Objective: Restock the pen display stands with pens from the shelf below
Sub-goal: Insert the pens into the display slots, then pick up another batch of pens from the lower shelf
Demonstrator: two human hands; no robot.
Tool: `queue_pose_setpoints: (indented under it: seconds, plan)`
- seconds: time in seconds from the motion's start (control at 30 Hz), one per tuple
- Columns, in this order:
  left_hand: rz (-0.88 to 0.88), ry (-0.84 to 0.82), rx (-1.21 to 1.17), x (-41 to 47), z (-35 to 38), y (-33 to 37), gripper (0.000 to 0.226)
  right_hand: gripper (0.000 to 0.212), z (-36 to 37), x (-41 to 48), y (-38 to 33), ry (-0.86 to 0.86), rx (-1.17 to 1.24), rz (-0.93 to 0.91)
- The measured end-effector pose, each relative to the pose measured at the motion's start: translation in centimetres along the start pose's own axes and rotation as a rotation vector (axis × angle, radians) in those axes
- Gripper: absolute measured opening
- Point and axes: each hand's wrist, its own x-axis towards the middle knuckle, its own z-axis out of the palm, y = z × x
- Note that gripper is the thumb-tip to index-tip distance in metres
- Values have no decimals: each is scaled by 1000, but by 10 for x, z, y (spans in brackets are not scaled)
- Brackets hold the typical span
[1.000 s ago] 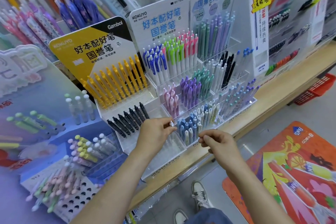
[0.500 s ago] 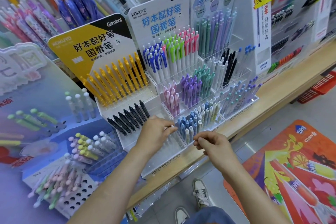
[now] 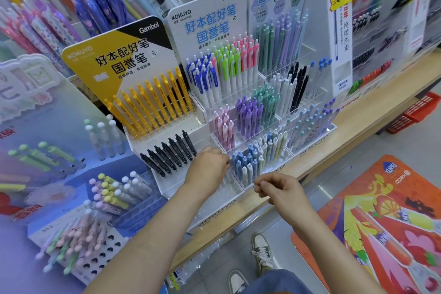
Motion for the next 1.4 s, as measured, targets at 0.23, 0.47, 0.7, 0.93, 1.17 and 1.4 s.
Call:
queue_pose_setpoints:
  seconds: [0.23, 0.47, 0.7, 0.93, 1.17, 1.4]
  plan:
    - [-82, 115, -131, -12, -12, 12, 31, 26, -43, -14, 4, 96, -3, -8]
    - [-3, 336, -429, -12, -39, 98, 15, 27, -140, -28, -7, 221, -76, -126]
    - [123, 249, -515, 24, -8, 235, 20, 28, -291, -43, 18, 376, -194, -114]
    - [149, 9, -516, 82, 76, 369, 24, 32, -442, -41, 60, 450, -257, -62]
    - [31, -279, -391, 153, 165, 427, 37, 46, -524, 18, 100, 371, -286, 51]
    - [-215, -402, -341, 239, 270, 410, 38, 66, -531, 137, 148, 172, -495, 132]
